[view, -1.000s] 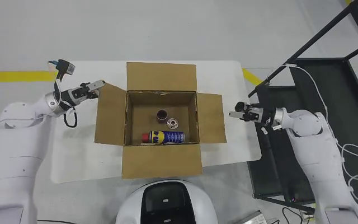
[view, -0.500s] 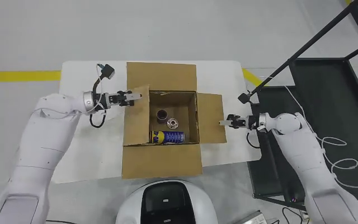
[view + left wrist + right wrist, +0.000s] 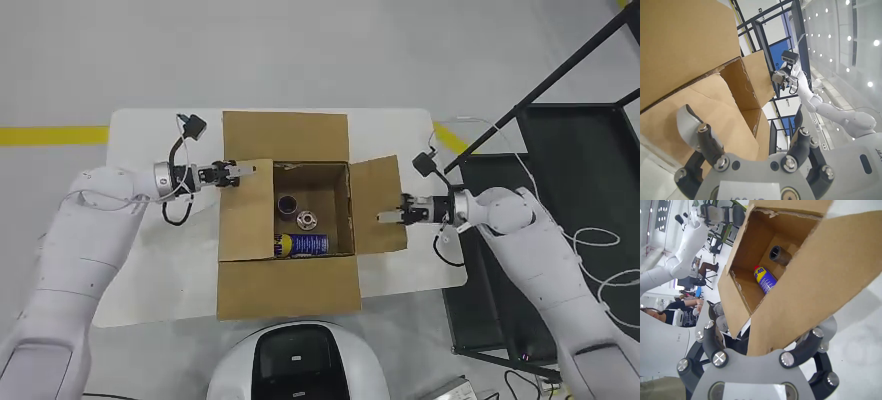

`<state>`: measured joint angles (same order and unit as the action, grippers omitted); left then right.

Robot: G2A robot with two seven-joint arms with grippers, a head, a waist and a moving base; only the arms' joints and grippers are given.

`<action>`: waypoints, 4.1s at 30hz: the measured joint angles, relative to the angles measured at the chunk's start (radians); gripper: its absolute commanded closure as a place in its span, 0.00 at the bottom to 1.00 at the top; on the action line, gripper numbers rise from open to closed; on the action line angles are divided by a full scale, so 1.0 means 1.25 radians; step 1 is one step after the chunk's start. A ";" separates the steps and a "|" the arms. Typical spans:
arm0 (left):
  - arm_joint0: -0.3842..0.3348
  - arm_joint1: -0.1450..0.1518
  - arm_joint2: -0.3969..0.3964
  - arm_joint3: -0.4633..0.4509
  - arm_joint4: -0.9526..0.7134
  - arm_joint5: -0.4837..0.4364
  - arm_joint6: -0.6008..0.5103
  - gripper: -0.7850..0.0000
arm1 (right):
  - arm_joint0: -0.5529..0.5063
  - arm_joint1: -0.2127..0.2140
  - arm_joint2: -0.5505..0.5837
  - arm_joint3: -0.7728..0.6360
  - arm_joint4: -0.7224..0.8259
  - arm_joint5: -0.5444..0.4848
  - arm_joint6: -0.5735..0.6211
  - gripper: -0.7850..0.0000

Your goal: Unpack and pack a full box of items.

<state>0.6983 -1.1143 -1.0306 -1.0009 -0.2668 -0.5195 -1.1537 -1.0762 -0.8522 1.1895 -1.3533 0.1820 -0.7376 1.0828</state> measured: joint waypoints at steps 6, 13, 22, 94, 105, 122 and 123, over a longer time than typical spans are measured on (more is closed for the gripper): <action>-0.003 0.001 -0.006 0.011 -0.002 0.000 0.011 0.00 | 0.004 0.042 -0.046 -0.177 -0.003 -0.008 -0.008 0.00; 0.000 0.003 -0.011 0.021 0.001 0.002 0.020 0.00 | 0.115 0.041 -0.189 -0.190 -0.046 0.031 0.031 0.00; -0.008 0.003 -0.017 0.034 -0.026 0.007 0.009 0.00 | 0.226 0.005 -0.338 -0.092 -0.094 0.043 0.043 0.00; -0.220 -0.140 0.151 0.421 0.212 -0.139 0.489 0.00 | -0.017 0.089 -0.335 0.052 0.447 0.211 0.071 0.00; -0.254 -0.172 0.118 0.515 0.056 -0.248 0.382 0.00 | 0.010 0.049 -0.381 0.049 0.508 0.314 0.208 0.00; -0.133 -0.068 0.090 0.251 0.018 -0.343 0.225 0.00 | 0.030 0.002 -0.342 0.097 0.744 0.357 0.357 0.00; -0.124 -0.060 0.090 0.232 0.019 -0.340 0.222 0.00 | 0.030 0.001 -0.337 0.096 0.748 0.354 0.354 0.00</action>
<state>0.5427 -1.1887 -0.9180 -0.7106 -0.2434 -0.9445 -0.8760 -1.0385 -0.8513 0.7685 -1.2338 1.1170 -0.2951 1.5247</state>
